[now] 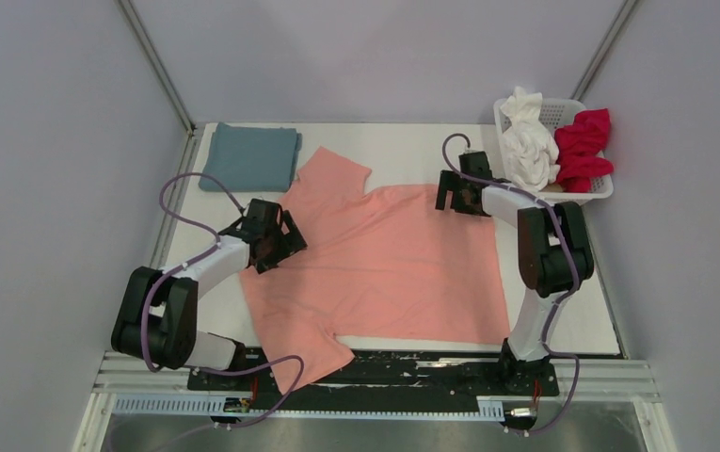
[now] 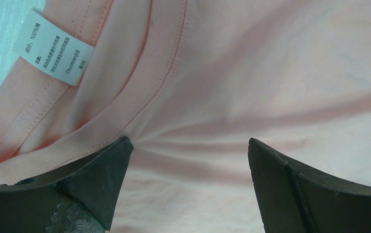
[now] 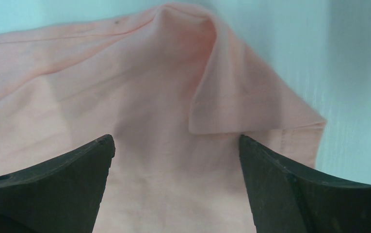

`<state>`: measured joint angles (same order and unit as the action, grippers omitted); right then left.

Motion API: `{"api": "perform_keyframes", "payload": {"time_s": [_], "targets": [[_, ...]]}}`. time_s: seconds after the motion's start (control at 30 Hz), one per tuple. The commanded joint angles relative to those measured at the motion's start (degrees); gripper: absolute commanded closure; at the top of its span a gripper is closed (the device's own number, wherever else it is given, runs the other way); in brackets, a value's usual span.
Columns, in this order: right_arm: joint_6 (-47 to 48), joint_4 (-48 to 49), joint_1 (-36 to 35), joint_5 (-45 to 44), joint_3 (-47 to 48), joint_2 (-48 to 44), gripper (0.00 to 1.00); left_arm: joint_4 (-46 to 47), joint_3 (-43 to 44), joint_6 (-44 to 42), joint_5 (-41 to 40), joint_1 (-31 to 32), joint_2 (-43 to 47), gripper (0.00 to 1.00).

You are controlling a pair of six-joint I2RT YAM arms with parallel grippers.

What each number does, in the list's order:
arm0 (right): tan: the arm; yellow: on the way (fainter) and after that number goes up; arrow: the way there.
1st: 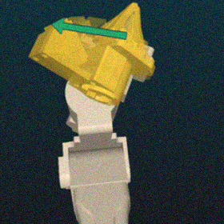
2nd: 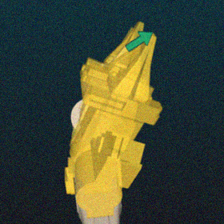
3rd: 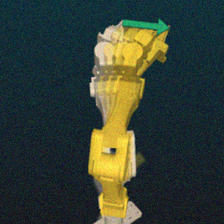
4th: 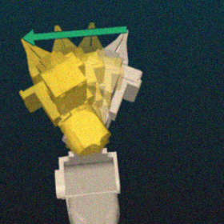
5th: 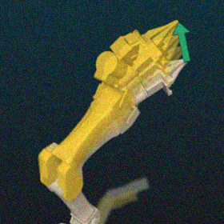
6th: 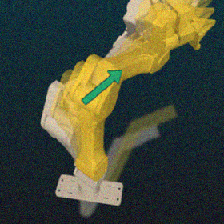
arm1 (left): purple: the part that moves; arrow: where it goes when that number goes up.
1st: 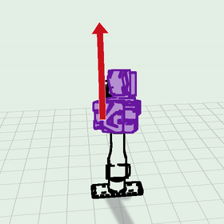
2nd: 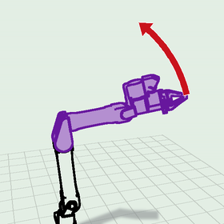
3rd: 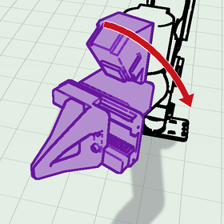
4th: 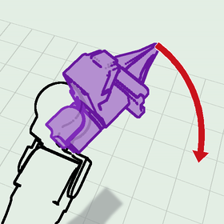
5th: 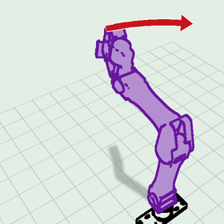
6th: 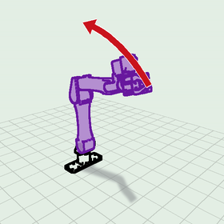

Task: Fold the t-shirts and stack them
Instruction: Flatten out the tshirt

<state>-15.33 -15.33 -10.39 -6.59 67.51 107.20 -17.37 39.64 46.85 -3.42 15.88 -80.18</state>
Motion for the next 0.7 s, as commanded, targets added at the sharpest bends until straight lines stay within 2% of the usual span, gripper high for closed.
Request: {"api": "perform_keyframes", "payload": {"time_s": [0.0, 0.07, 0.27, 0.43, 0.53, 0.67], "targets": [[2.38, -0.19, -0.03, -3.92, 5.96, 3.76, 0.00, -5.75, -0.90, 0.12, -4.21, -0.44, -2.05, 0.00], [2.22, -1.51, 0.15, -8.53, 8.61, 5.86, 0.00, -5.56, -0.16, 0.02, -3.49, -0.45, -3.27, 0.00], [1.84, -6.87, 0.22, -30.87, 15.98, 10.46, 0.00, -5.81, 1.23, -0.65, -2.84, -0.44, -4.09, 0.00], [3.91, -8.69, 0.14, -41.06, 21.09, 13.51, 0.01, -5.51, 1.69, -1.15, -1.89, -0.47, -2.25, 0.00], [5.45, -8.75, 0.11, -43.39, 24.00, 14.68, 0.00, -5.15, 1.90, -1.46, -1.31, -0.50, -1.32, 0.00], [6.09, -8.64, 0.08, -38.54, 27.43, 14.78, 0.00, -4.49, 2.02, -1.96, 0.69, -0.44, -0.51, 0.00]]}}
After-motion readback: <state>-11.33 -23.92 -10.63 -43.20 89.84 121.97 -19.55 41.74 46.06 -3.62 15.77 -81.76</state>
